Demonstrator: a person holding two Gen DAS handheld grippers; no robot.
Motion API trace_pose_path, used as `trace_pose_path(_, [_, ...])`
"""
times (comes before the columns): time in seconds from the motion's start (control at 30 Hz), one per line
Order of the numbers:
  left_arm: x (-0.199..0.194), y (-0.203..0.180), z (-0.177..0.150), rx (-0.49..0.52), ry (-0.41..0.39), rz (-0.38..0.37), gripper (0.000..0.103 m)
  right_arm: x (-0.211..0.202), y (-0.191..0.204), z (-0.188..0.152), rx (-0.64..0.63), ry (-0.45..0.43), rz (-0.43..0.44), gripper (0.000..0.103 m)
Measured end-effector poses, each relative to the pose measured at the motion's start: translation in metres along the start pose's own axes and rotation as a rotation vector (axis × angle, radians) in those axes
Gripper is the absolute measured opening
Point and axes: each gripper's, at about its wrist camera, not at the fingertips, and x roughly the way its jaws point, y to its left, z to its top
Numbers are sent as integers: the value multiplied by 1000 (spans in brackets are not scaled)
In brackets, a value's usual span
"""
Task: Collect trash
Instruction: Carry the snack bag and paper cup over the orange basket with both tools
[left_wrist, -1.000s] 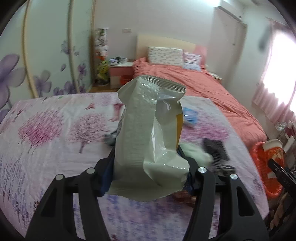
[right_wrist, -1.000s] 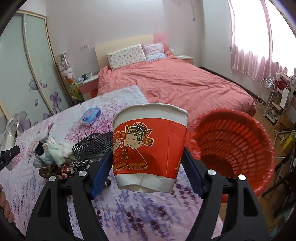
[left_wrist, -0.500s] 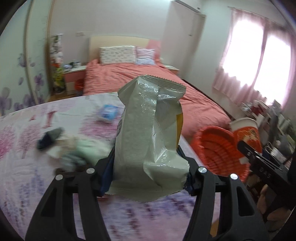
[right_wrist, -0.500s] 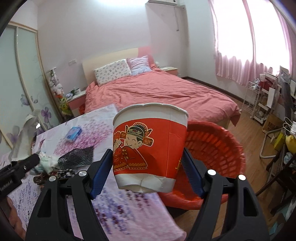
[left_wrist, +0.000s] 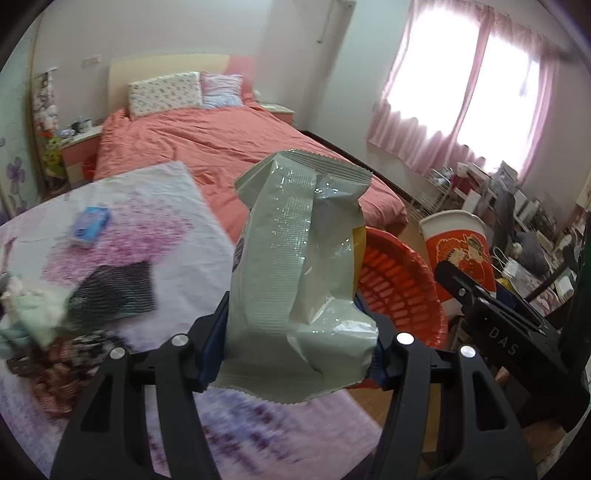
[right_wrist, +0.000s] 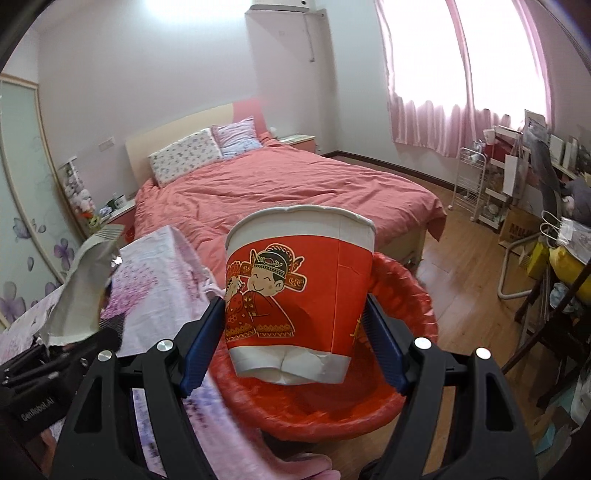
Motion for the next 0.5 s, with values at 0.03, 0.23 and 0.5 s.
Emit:
trace_pose_path(0.03, [4,-2,0,6,6,-7,59,5,-6,0,9,2,-6,74])
trace_pose_path(0.23, [47,-31,5,38,47,-44,59,14,-32,5,48,4,-30,74])
trace_pose_path(0.5, [88,-46,6,70,89,-54,59,18,-48,13,102,-5,-21,74])
